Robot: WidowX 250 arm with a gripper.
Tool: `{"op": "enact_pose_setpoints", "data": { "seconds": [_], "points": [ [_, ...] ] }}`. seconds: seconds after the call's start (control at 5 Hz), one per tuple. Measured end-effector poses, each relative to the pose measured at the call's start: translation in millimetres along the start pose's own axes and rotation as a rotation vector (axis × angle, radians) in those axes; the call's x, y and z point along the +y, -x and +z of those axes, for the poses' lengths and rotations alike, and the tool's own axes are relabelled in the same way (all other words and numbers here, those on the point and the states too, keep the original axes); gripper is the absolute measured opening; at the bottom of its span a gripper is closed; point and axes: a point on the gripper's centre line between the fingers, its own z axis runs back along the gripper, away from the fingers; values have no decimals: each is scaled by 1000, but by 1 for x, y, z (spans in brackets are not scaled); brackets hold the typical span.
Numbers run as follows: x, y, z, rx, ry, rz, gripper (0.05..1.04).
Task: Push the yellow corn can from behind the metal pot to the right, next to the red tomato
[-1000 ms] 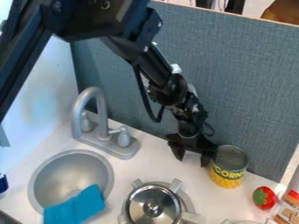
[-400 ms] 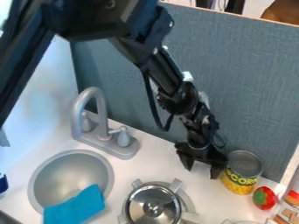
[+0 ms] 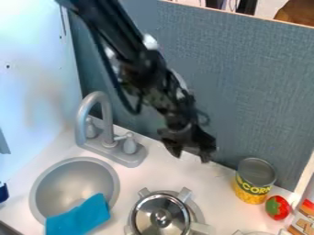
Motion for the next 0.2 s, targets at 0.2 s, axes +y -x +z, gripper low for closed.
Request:
{"op": "enact_pose_setpoints", "data": {
  "seconds": [0.2],
  "points": [
    [2, 17, 41, 92, 8, 29, 1000]
  ]
}}
